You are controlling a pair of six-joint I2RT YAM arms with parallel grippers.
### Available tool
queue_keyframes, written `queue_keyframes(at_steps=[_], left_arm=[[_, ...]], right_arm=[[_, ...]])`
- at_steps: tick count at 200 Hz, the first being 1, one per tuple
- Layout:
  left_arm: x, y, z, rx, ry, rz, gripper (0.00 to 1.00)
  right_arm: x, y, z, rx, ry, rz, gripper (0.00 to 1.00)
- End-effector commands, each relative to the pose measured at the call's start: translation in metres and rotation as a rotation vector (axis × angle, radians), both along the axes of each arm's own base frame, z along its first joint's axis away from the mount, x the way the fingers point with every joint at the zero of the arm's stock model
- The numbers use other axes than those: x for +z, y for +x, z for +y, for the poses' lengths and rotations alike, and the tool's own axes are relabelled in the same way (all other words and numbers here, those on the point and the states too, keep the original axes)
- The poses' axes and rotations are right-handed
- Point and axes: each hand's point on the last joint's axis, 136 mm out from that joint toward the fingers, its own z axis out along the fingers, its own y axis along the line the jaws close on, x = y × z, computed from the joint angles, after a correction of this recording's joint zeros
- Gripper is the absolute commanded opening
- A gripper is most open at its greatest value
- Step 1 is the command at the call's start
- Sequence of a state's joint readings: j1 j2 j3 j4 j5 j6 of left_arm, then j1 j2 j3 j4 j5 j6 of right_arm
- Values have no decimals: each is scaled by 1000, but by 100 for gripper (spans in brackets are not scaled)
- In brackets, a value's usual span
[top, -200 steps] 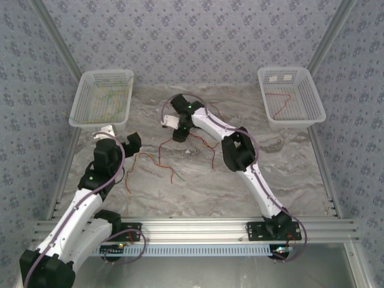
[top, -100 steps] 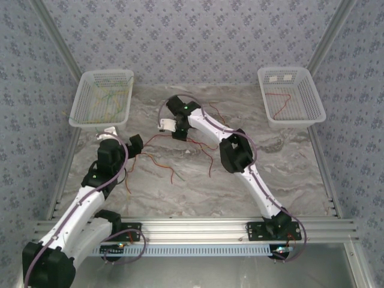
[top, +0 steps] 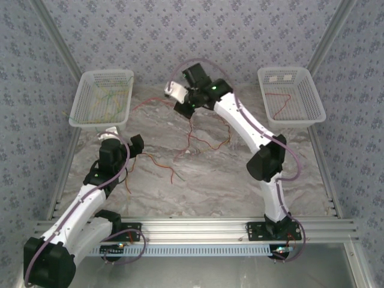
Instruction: Untangle the cables
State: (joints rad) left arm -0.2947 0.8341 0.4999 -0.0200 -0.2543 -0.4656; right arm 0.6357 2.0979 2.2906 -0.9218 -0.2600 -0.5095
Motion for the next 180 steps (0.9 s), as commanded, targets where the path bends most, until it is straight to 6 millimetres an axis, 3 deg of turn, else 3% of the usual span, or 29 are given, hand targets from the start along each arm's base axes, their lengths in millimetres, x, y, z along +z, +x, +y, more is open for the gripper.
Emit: queue_keyframes(at_steps=[1, 18, 40, 74, 102, 128, 151, 180], left_arm=[[22, 5, -5, -14, -31, -64, 99], [34, 4, -12, -55, -46, -95, 99], [61, 0, -27, -141, -87, -182, 99], [117, -19, -84, -424, -104, -337, 98], [135, -40, -138, -660, -57, -378, 99], [127, -53, -177, -820, -38, -380, 99], [115, -51, -190, -844, -38, -365, 99], [106, -44, -191, -824, -23, -344, 99]], right_arm=[[26, 14, -33, -186, 119, 84, 0], [56, 39, -79, -387, 166, 27, 0], [81, 79, -167, -718, 164, -114, 0], [95, 127, -302, -1066, 82, -269, 0], [97, 154, -391, -1247, 90, -317, 0], [89, 168, -443, -1349, 67, -337, 0], [66, 179, -471, -1394, 17, -337, 0], [4, 188, -488, -1424, -135, -266, 0]])
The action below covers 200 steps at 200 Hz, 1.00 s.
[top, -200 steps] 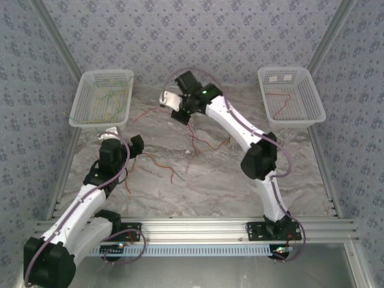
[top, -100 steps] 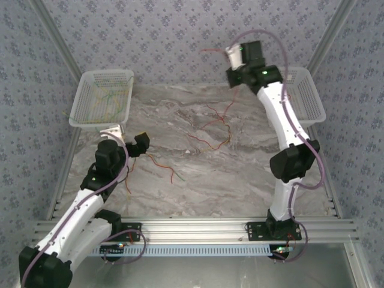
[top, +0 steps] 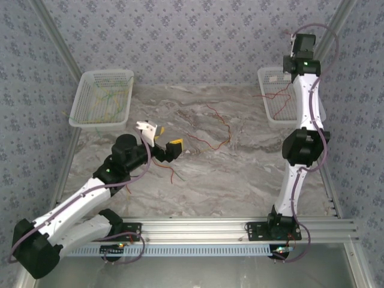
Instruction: Untangle the cables
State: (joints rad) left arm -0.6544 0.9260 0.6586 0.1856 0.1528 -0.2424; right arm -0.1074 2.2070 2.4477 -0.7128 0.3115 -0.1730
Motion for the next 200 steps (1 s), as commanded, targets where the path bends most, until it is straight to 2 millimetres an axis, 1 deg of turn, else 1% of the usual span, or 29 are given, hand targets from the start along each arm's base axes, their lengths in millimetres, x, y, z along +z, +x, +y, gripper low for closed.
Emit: queue_keyframes(at_steps=[1, 19, 33, 56, 66, 72, 76, 86, 107, 123, 153, 172, 187, 192, 197, 199, 200], left_arm=[[12, 1, -3, -12, -15, -66, 99], [9, 3, -3, -4, 0, -63, 99], [7, 3, -1, 3, 10, -61, 99], [5, 4, 0, 12, 27, -58, 99], [3, 5, 1, 18, 35, -53, 99], [1, 5, 1, 18, 38, -50, 99], [1, 5, 1, 17, 38, -50, 99], [-1, 5, 1, 16, 38, -46, 99], [-5, 6, 1, 23, 43, -36, 99], [-7, 8, 0, 24, 55, -35, 99], [-11, 13, -2, 31, 63, -25, 99], [-13, 15, -4, 28, 63, -17, 99], [-16, 16, -4, 31, 68, -13, 99], [-16, 17, -4, 35, 70, -13, 99], [-16, 17, -3, 40, 71, -12, 99], [-16, 18, -3, 43, 72, -13, 99], [-16, 18, -3, 45, 72, -13, 99]], right_arm=[[-43, 8, -11, -46, -60, 84, 0], [-93, 11, -23, -76, -93, 176, 0], [-135, 9, -31, -100, -97, 273, 0], [-198, 6, -31, -74, -75, 423, 0], [-218, 1, -38, -103, -52, 469, 0], [-227, -2, -44, -130, -34, 483, 0], [-230, -3, -49, -145, -23, 486, 0], [-244, -6, -52, -142, 3, 516, 0], [-265, -13, -56, -123, -45, 598, 0], [-275, -18, -54, -109, -51, 643, 0], [-281, -17, -57, -114, 28, 622, 0], [-285, -13, -49, -77, 96, 606, 0], [-285, -11, -49, -88, 109, 594, 0], [-283, -10, -49, -93, 114, 586, 6], [-280, -10, -48, -98, 125, 578, 16], [-278, -10, -48, -100, 129, 575, 23], [-277, -10, -48, -101, 133, 573, 24]])
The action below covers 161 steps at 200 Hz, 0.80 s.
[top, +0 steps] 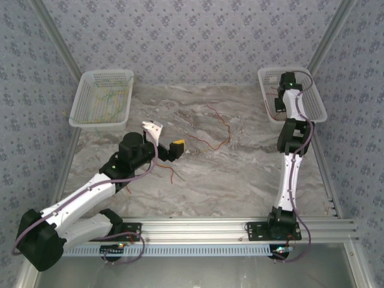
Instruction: Untangle the cables
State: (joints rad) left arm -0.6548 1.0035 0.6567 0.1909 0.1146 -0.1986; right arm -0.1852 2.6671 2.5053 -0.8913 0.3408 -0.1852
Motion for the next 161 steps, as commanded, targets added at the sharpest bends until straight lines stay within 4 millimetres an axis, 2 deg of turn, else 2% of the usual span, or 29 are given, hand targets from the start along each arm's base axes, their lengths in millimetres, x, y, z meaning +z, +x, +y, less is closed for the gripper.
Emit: queue_keyframes(at_steps=[1, 6, 14, 28, 41, 62, 86, 120, 139, 161], left_arm=[[10, 4, 0, 15, -9, -37, 99], [10, 5, 1, 22, -7, -38, 99], [10, 6, 2, 30, -4, -41, 99], [11, 8, 5, 53, 1, -46, 99], [11, 10, 6, 62, 6, -50, 99], [11, 13, 8, 82, 8, -51, 99], [10, 15, 10, 96, 11, -55, 99], [13, 18, 14, 121, 13, -69, 99], [15, 17, 15, 125, 1, -84, 99], [6, 24, 16, 152, 7, -59, 99]], right_arm=[[2, -1, 3, -38, 72, -15, 27], [9, -1, 5, -42, 87, -26, 40], [24, 1, 10, -45, 117, -55, 51], [58, 5, 18, -40, 143, -126, 59], [98, 8, 21, -38, 133, -207, 65], [157, 7, 15, -51, 94, -320, 80], [205, 0, 17, -37, 77, -397, 84], [245, -23, 37, -31, 144, -437, 84], [266, -41, 71, 26, 239, -451, 79], [281, -62, 132, 130, 331, -486, 75]])
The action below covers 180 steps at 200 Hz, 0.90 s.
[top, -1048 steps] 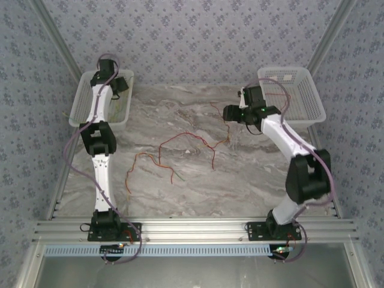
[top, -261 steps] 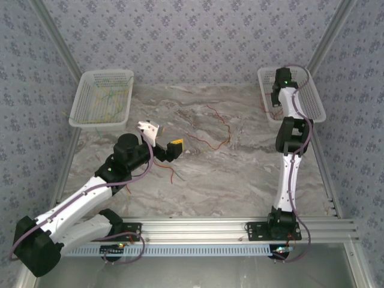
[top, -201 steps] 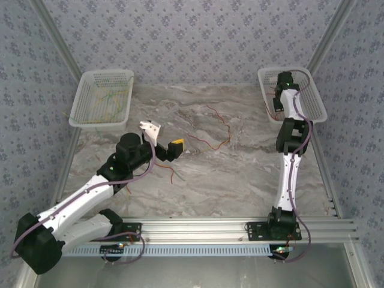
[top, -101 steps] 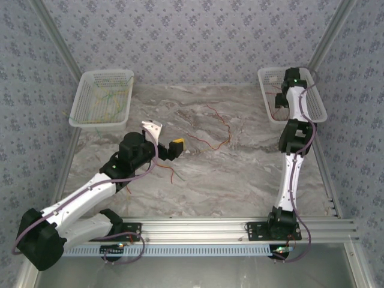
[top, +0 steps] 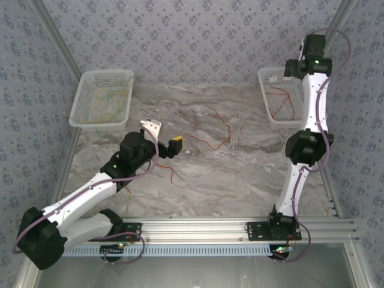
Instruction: Untangle the cables
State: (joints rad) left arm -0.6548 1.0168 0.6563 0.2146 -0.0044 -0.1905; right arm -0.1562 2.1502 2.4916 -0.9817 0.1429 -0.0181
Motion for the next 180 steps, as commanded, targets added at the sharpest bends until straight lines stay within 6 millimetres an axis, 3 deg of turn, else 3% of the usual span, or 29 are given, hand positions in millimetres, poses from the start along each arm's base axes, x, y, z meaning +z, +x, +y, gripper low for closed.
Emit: queue_keyframes(at_steps=[1, 18, 32, 50, 69, 89, 111, 130, 131, 132, 160, 161, 168, 176, 180], left_arm=[[5, 8, 2, 40, -13, -28, 99], [-12, 21, 7, 105, 7, 54, 99], [-26, 28, 4, 102, 28, 121, 99], [-44, 35, -2, 94, 78, 193, 99], [-56, 38, -8, 66, 107, 221, 93], [-64, 44, -11, 65, 108, 227, 87], [-70, 51, -15, 57, 114, 249, 83], [-72, 53, -17, 59, 111, 260, 82], [-72, 53, -17, 59, 110, 259, 82], [-72, 53, -18, 58, 110, 260, 82], [-73, 52, -17, 57, 102, 255, 85], [-73, 52, -17, 58, 102, 255, 85], [-73, 52, -16, 59, 108, 257, 86], [-73, 51, -15, 60, 115, 258, 87], [-73, 51, -15, 60, 116, 258, 87]], right_arm=[[9, -27, 79, 153, 123, -10, 75], [9, -54, 136, 244, 163, -51, 77], [-15, -76, 181, 301, 207, -45, 77], [-67, -98, 230, 358, 273, 20, 75], [-123, -110, 262, 409, 265, 117, 72], [-167, -103, 269, 403, 248, 213, 72], [-199, -88, 275, 436, 194, 282, 72], [-220, -65, 272, 433, 149, 297, 74], [-215, -62, 273, 435, 151, 284, 74], [-225, -62, 273, 438, 151, 307, 74], [-249, -26, 277, 468, 113, 377, 75], [-257, -28, 276, 465, 110, 397, 75], [-257, -18, 278, 472, 94, 393, 75], [-270, -14, 279, 481, 83, 420, 74], [-262, -6, 281, 487, 85, 402, 72]])
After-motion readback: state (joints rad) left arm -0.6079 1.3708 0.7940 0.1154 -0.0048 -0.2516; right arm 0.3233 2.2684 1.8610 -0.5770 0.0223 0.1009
